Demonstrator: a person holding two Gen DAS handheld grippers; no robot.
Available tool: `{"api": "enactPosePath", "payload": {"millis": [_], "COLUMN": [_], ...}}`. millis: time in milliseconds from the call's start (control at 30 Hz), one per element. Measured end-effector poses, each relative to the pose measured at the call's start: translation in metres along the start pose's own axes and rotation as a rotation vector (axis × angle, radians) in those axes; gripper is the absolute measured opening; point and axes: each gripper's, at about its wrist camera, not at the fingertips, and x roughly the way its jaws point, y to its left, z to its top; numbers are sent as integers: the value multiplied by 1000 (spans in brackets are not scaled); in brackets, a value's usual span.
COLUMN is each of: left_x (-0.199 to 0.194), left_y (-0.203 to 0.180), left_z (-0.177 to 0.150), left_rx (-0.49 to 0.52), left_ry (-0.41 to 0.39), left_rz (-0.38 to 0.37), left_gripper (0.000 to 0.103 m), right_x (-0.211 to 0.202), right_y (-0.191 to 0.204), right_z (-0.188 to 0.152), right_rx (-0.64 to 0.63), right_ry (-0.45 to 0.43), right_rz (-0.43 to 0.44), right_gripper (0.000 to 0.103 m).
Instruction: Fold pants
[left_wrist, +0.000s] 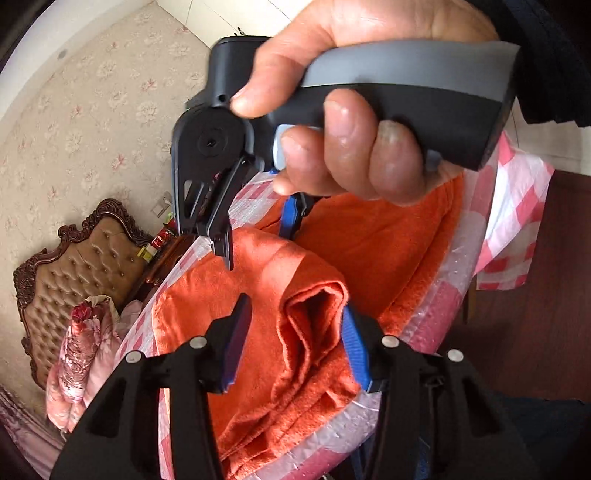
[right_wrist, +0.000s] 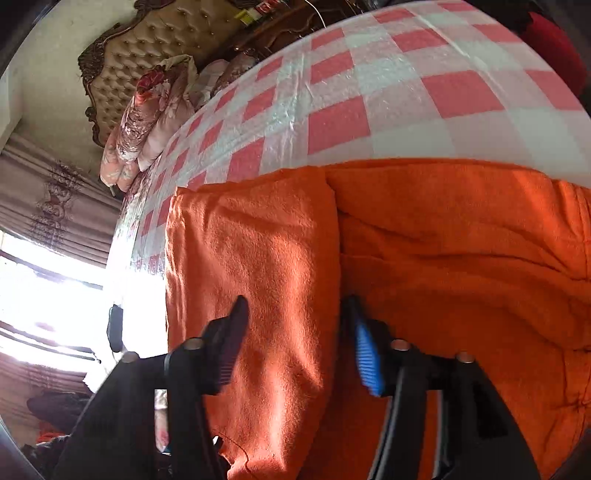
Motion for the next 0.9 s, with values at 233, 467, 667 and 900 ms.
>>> {"api": "enactPosePath", "payload": {"millis": [233, 467, 667, 900], "left_x": [4, -10, -34, -12], "left_y": [-3, 12, 20, -44], "left_z": [0, 5, 54, 99], "left_rx": [30, 31, 39, 76], "left_ry": [14, -40, -147, -173], "left_rz": [-14, 68, 48, -111], "left_gripper": [11, 8, 8, 8], "right_x": [6, -7, -68, -123], "right_y": [21, 42, 49, -31], "right_z": [-2, 4, 11, 8], "right_rx": [-86, -121, -135, -44], "right_ry": [-29, -85, -186, -223], "right_rz": [-145, -182, -140, -216], "right_gripper": [38, 7, 7, 7]}}
